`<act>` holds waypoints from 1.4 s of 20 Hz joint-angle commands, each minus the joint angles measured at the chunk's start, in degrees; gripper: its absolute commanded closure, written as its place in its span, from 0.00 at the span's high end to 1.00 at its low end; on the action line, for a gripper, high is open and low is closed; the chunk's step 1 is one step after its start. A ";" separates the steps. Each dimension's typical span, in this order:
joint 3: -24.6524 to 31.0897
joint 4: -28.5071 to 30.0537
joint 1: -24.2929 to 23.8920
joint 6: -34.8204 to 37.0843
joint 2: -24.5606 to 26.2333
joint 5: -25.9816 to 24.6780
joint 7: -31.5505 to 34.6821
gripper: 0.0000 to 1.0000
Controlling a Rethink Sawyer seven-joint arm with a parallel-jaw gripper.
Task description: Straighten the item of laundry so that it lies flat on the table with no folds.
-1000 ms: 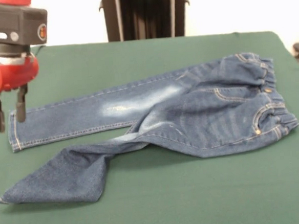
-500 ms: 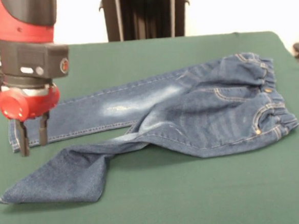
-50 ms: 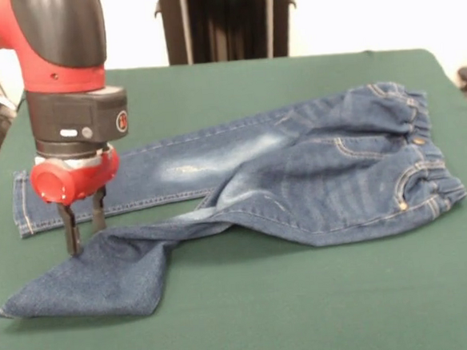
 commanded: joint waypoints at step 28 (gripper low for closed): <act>-4.67 2.46 10.44 5.67 -0.01 1.59 3.85 1.00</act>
